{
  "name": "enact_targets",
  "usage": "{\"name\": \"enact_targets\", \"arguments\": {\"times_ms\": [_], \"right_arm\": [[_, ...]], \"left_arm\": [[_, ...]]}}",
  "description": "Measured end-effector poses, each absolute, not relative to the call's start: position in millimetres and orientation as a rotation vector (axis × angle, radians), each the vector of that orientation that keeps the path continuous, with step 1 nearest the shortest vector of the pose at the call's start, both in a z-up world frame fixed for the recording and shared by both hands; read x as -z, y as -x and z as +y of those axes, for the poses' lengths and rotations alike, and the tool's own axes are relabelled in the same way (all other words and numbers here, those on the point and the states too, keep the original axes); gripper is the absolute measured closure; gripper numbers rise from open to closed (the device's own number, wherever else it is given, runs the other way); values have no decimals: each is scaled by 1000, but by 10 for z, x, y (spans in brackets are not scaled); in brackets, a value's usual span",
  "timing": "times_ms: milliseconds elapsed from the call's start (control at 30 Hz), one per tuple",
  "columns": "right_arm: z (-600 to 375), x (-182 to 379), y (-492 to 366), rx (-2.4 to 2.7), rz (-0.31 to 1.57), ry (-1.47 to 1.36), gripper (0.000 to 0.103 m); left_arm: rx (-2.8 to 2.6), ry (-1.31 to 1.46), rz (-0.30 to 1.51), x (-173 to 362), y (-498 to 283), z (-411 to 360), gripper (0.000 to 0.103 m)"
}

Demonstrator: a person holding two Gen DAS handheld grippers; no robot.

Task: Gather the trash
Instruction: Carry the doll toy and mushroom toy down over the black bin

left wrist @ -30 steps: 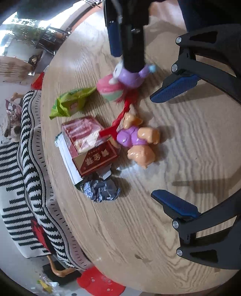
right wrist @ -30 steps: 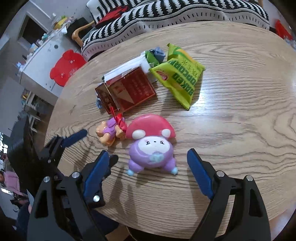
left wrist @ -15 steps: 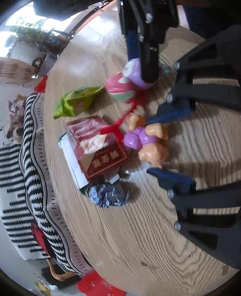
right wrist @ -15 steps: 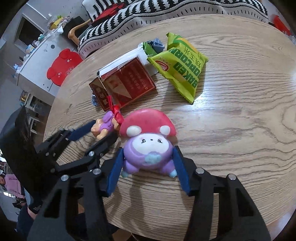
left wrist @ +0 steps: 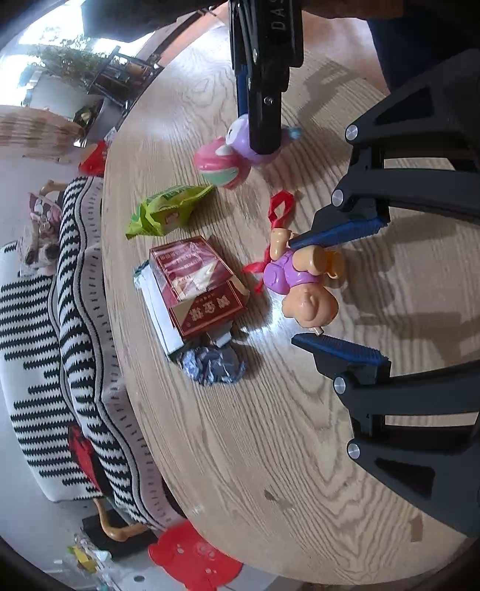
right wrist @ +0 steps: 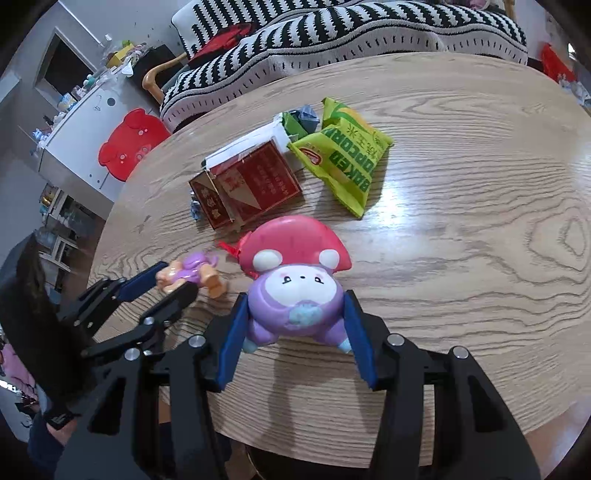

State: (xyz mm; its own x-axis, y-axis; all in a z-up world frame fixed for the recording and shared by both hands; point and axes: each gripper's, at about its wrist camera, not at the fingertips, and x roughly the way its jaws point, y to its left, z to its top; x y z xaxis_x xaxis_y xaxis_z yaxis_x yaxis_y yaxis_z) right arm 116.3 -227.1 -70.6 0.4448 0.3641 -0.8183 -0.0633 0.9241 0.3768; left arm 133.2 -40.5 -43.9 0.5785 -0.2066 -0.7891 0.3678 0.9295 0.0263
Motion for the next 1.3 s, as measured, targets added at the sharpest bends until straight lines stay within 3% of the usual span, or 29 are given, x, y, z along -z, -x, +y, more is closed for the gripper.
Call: {"name": "enact_targets", "arguments": {"times_ms": [467, 833, 1300], "right_arm": [[-2172, 512, -699, -310, 1026, -232, 52], [-2043, 412, 244, -421, 1004, -162, 52], [-1760, 1040, 1045, -501, 1187, -44, 52]], "left_arm": [[227, -132, 861, 135, -717, -279, 58], [269, -154, 870, 146, 114, -253, 58], [347, -256, 1110, 972, 771, -355, 57]]}}
